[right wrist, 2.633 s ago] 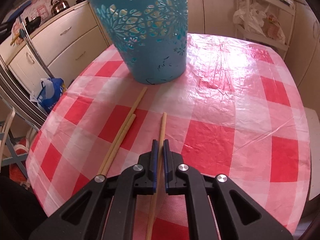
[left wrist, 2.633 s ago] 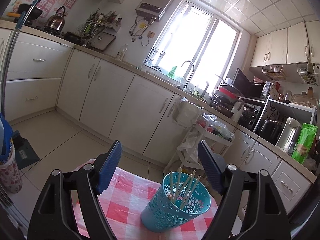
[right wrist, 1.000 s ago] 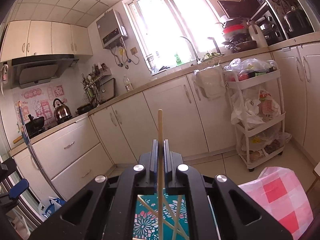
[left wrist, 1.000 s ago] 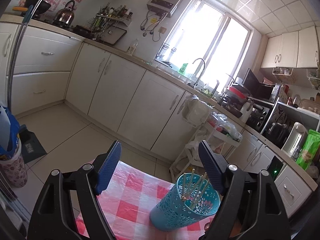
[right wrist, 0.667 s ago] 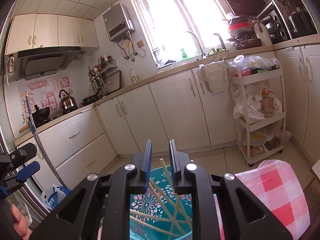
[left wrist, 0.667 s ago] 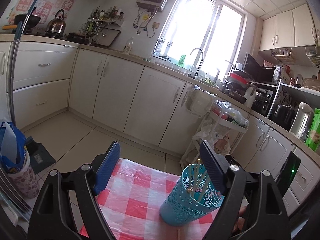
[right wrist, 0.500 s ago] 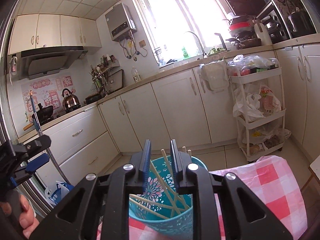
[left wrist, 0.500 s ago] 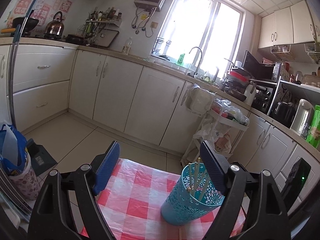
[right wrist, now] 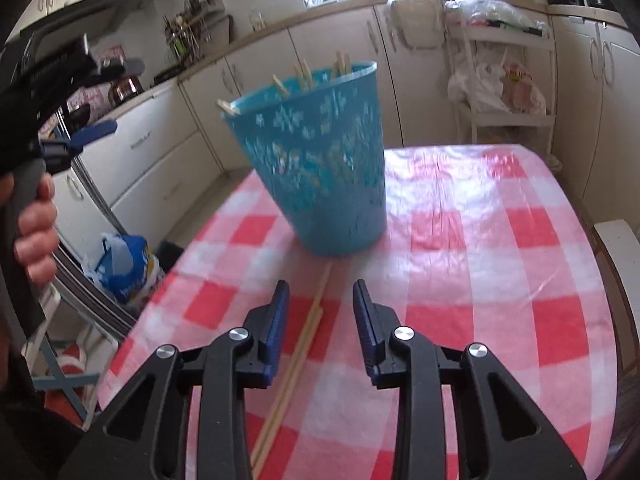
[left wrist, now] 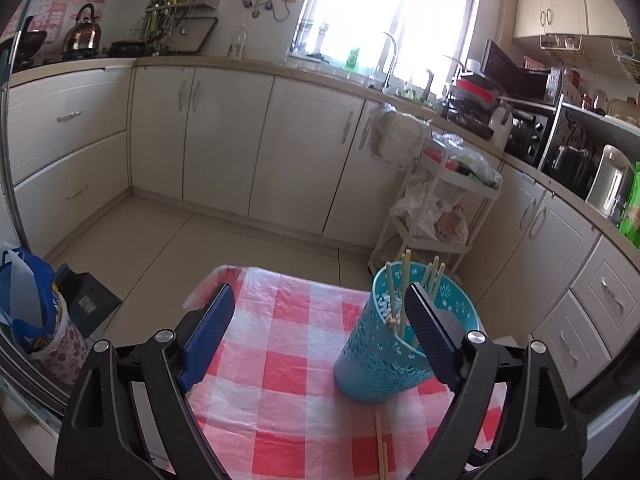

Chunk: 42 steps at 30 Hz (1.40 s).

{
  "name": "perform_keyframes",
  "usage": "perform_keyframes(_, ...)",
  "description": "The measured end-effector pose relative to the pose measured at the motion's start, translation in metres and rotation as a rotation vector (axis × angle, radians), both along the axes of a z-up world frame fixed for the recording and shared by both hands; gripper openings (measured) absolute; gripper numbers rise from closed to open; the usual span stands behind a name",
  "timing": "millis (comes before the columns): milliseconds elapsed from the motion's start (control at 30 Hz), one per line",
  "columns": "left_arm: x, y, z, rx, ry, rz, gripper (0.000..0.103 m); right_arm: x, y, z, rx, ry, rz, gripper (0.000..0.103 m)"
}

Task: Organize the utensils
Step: 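Lower both grippers to the last chopsticks lying beside the teal bin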

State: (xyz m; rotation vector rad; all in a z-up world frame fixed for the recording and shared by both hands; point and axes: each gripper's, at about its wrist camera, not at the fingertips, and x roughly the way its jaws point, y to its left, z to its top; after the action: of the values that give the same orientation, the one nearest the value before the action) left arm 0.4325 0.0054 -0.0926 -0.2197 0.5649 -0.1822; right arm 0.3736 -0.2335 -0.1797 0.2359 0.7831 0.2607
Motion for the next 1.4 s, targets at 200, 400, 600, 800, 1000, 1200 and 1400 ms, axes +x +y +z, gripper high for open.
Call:
perform_keyframes(200,0.003,0.002,-0.016,0.036,0.066,-0.028,0.083,-0.001,0.025,-0.028,-0.078,0.095,0.064,0.032)
perform_keyframes(400,0.004,0.007,-0.02,0.052,0.084,-0.031,0.083,0.0,0.044,-0.04,-0.168,0.13,0.109,0.032)
perform_keyframes(600,0.009,-0.005,-0.031,0.115,0.148,-0.093,0.084,-0.005,0.032,-0.041,-0.173,0.145,0.093,0.032)
perform_keyframes(800,0.011,-0.03,-0.056,0.205,0.237,-0.186,0.084,-0.01,0.032,-0.042,-0.214,0.144,0.102,0.032)
perform_keyframes(1000,0.008,-0.064,-0.092,0.254,0.338,-0.284,0.083,-0.011,0.022,-0.042,-0.252,0.147,0.09,0.012)
perform_keyframes(1200,-0.006,-0.114,-0.128,0.351,0.352,-0.33,0.083,-0.008,-0.012,-0.042,-0.208,0.173,0.008,0.009)
perform_keyframes(1400,-0.009,-0.139,-0.154,0.413,0.365,-0.323,0.076,-0.007,-0.029,-0.043,-0.177,0.183,-0.024,0.009)
